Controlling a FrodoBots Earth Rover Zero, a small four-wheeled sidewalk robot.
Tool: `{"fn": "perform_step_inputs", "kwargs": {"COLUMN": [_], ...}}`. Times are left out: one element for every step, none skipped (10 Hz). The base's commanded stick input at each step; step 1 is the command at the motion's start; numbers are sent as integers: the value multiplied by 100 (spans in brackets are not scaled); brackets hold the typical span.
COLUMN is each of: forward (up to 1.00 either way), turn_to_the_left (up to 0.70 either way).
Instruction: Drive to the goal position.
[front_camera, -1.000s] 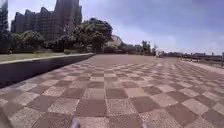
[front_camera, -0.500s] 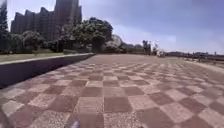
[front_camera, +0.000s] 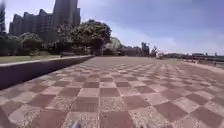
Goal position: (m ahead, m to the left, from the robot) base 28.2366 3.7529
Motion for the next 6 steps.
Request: {"fn": "perform_step_inputs", "kwargs": {"forward": [70,70,70,70,70,70], "turn_to_the_left": [0,0,0,0,0,0]}}
